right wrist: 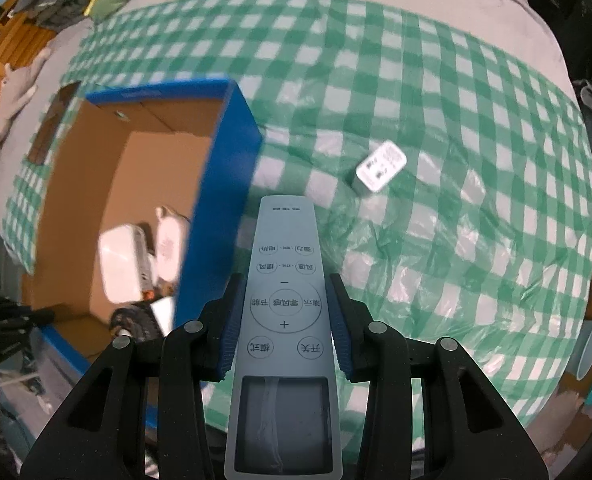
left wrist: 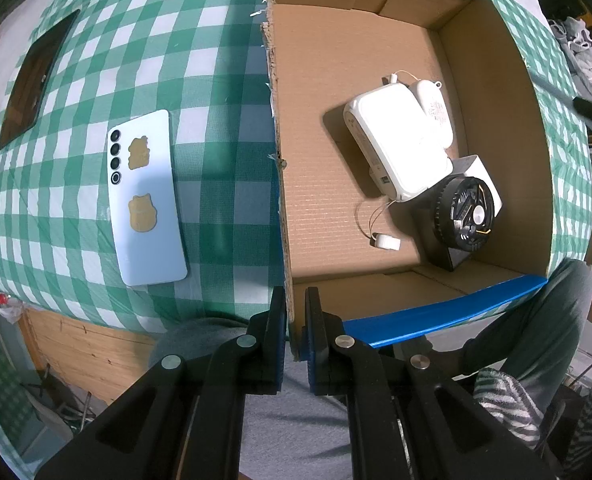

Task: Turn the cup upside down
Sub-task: 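Lift the white remote with the right tool and carry it over the box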

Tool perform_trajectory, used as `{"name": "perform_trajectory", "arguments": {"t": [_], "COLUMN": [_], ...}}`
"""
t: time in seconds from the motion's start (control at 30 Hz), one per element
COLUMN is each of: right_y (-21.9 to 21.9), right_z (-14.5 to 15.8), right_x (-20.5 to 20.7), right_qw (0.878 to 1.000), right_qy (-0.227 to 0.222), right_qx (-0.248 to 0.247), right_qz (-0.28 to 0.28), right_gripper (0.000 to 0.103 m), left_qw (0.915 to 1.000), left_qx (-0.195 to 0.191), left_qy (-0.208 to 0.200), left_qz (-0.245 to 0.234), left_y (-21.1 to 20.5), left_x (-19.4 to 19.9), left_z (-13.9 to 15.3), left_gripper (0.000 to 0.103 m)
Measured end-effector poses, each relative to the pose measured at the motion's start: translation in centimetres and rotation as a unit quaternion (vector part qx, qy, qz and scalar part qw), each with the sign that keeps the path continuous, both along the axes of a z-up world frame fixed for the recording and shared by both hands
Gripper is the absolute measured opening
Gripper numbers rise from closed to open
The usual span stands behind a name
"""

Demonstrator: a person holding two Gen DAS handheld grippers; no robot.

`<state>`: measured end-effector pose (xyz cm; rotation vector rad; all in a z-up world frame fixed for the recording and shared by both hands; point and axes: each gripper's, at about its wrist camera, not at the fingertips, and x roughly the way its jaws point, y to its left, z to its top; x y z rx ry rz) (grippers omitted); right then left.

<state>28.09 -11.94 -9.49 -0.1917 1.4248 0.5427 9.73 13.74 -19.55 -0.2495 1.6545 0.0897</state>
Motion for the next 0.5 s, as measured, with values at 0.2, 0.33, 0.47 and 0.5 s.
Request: {"name": "perform_trajectory", "arguments": {"t": [0.2,0.33,0.47,0.5], "right_y": [2.4,4.4,6.8,7.4], "right_z": [2.7,3.9,4.1,3.9], "right_x": [-0.6,-1.4,-2.3,-2.5], "right_qw": [0.999,0.998,0.997,0.997], "right_qy": [-0.021,-0.027,-0.025,-0.024], "right_qx": [0.023,0.033,0.04,0.04], "right_qz": [0.018,0.036,0.056,0.06], "right_gripper": [0.039,0.039,0.039,0.039], "left_qw": [1.0,1.0,1.0,1.0], "left_qx": [-0.001,0.001,0.001,0.001], "left_qy": [0.0,0.0,0.0,0.0], "left_qz": [0.001,0.0,0.0,0.0], "left_y": [0.0,0.0,0.1,0.1], "left_x": [0.0,0.0,0.0,0.0], "left_z": [0.0,0.0,-0.1,-0.1], "left_gripper": [0.007,0.007,0.007,0.007]}}
